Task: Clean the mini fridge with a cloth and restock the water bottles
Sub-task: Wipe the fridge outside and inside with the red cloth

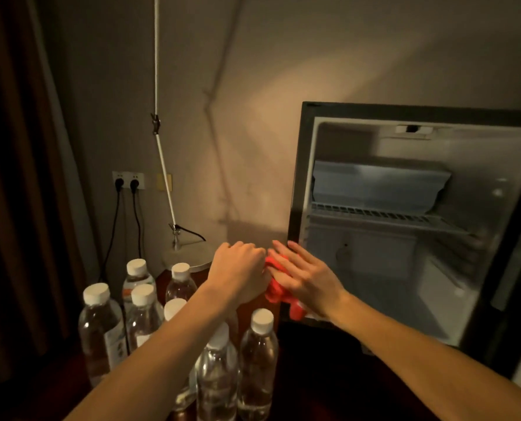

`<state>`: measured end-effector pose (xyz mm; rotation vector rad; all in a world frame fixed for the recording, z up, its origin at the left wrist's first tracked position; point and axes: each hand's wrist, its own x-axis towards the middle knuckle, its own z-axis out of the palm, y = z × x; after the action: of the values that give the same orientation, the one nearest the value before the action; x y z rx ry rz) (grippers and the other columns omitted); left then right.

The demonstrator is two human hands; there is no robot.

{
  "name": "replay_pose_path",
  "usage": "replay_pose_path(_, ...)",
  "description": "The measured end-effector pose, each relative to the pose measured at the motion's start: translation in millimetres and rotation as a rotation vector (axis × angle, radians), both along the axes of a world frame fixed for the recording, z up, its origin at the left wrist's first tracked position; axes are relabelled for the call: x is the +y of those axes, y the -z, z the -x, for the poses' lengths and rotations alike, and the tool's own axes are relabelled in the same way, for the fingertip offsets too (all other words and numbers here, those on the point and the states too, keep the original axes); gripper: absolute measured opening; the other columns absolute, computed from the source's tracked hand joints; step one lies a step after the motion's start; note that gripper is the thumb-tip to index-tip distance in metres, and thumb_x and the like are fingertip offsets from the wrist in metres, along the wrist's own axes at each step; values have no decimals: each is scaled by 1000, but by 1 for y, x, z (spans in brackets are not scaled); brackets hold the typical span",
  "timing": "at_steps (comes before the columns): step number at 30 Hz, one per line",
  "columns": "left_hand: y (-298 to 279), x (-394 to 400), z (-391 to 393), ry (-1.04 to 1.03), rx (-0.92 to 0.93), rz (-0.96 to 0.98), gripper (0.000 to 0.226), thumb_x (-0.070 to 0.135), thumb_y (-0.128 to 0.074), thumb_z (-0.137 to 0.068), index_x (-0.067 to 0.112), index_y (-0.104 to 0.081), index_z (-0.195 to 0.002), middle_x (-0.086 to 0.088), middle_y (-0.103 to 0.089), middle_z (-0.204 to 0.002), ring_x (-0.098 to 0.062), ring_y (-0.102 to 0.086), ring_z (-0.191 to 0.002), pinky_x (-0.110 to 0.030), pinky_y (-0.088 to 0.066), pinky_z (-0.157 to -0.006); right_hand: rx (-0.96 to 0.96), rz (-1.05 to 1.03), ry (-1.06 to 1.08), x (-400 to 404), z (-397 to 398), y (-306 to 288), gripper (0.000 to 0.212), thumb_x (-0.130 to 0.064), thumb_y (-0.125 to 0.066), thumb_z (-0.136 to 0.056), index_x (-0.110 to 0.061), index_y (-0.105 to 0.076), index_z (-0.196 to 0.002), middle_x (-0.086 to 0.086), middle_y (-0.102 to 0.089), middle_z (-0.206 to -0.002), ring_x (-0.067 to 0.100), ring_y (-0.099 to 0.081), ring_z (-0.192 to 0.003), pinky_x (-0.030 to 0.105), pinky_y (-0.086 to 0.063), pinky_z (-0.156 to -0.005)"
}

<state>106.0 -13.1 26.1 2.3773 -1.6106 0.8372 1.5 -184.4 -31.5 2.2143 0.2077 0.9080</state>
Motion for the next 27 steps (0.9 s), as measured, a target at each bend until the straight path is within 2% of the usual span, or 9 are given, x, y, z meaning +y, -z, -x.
replay_pose_path(3, 6, -1, -1, 5, 32, -23, 27, 39, -44, -89, 20, -61, -98, -3, -67, -107, -27, -62, -106, -37, -43, -84, 27, -54, 0, 8, -12, 1, 31, -24, -50, -95, -11, -69, -117, 12, -62, -130, 31, -52, -129, 45, -40, -109)
replay_pose_path(5, 9, 0, -5, 6, 41, -45, 28, 41, -46, -89, 19, -61, -97, -3, -66, -108, -27, -61, -107, -37, -42, -84, 146, -71, 30, 7, -10, 38, 35, -22, -45, -93, -14, -72, -113, 7, -66, -125, 25, -59, -121, 41, -40, -108)
replay_pose_path(9, 7, 3, -11, 29, 21, -39, 24, 41, -48, -90, 20, -60, -95, -3, -65, -106, -28, -61, -105, -36, -38, -78, 354, -40, 102, -1, 8, 103, 33, -26, -47, -89, -24, -76, -104, -4, -71, -116, 13, -65, -111, 34, -44, -104)
replay_pose_path(12, 7, 3, -13, 39, 8, -43, 25, 40, -48, -90, 19, -60, -94, -3, -66, -105, -29, -62, -103, -35, -33, -72, 363, -17, 116, -1, 8, 94, 34, -23, -46, -88, -24, -76, -103, -3, -73, -112, 15, -67, -106, 33, -50, -96)
replay_pose_path(16, 9, 0, -13, 54, 26, -54, 26, 43, -48, -90, 20, -60, -92, -2, -67, -104, -28, -62, -102, -35, -33, -71, 202, -37, -6, -2, 6, 47, 29, -21, -61, -86, -21, -68, -114, 1, -69, -111, 23, -62, -102, 37, -51, -90)
replay_pose_path(19, 9, -2, -13, 66, 27, -45, 28, 46, -47, -90, 21, -59, -90, -3, -67, -102, -28, -63, -101, -34, -35, -70, 0, -122, -43, 1, 7, 5, 32, -20, -72, -79, -18, -68, -110, 6, -69, -109, 28, -62, -96, 39, -53, -83)
replay_pose_path(21, 9, -2, -14, 67, 29, -38, 29, 46, -47, -89, 20, -59, -91, -4, -67, -101, -29, -64, -100, -34, -36, -68, -31, -121, -31, 1, 6, -1, 30, -20, -70, -80, -18, -69, -110, 8, -68, -112, 30, -61, -99, 41, -52, -88)
replay_pose_path(24, 9, 0, -17, 49, 8, -46, 30, 46, -47, -90, 19, -60, -96, -3, -67, -104, -29, -63, -103, -34, -34, -68, 169, -121, 29, -5, 7, 38, 29, -21, -73, -77, -24, -72, -106, 6, -68, -116, 27, -58, -109, 41, -45, -100)
replay_pose_path(27, 10, 3, -20, 40, 0, -55, 28, 44, -47, -90, 20, -60, -96, -3, -67, -105, -28, -63, -102, -34, -36, -69, 352, -214, 110, -8, 24, 80, 28, -28, -84, -67, -31, -74, -94, -4, -71, -109, 17, -64, -102, 32, -48, -95)
